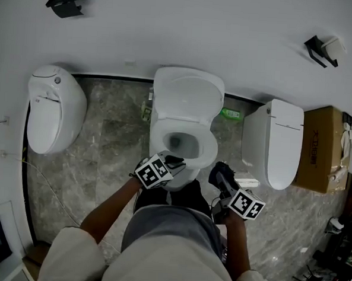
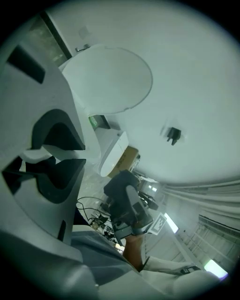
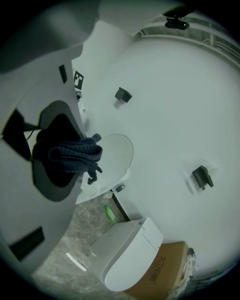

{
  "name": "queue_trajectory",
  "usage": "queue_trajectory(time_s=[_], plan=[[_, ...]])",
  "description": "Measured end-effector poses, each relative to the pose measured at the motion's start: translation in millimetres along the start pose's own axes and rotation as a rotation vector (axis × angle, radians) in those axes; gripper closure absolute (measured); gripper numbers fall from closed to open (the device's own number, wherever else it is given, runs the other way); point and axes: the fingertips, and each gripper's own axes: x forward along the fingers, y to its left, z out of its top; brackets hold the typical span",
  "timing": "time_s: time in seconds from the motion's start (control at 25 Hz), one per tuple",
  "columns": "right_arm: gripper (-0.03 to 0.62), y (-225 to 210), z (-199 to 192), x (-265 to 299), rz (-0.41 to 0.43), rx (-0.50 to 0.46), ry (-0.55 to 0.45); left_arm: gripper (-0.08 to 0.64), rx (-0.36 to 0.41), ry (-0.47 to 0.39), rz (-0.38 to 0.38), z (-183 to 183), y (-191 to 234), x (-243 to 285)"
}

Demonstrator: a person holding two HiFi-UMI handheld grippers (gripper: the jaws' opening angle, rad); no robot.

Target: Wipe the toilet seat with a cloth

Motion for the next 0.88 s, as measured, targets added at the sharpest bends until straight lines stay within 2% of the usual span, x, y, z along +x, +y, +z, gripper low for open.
queue_trajectory(time_s=[0.12, 0.28, 0.48, 0.88], plan=[[0.494, 3, -15, 0, -0.014, 0.000, 0.019, 0.508, -0.038, 0.017, -0.056, -28, -16, 7], [0.494, 1, -38, 2, -0.038, 0.001, 0.052, 0.529, -0.139, -0.022, -0.112, -54, -25, 14], [0.494, -1, -60, 3, -0.051, 0.007, 0.092, 0.534, -0.105, 0.013, -0.135, -84, -42, 27], [0.494, -6, -60, 28, -0.036, -0.097, 0.186, 0.549, -0.165, 0.118, -0.197, -145, -61, 56]])
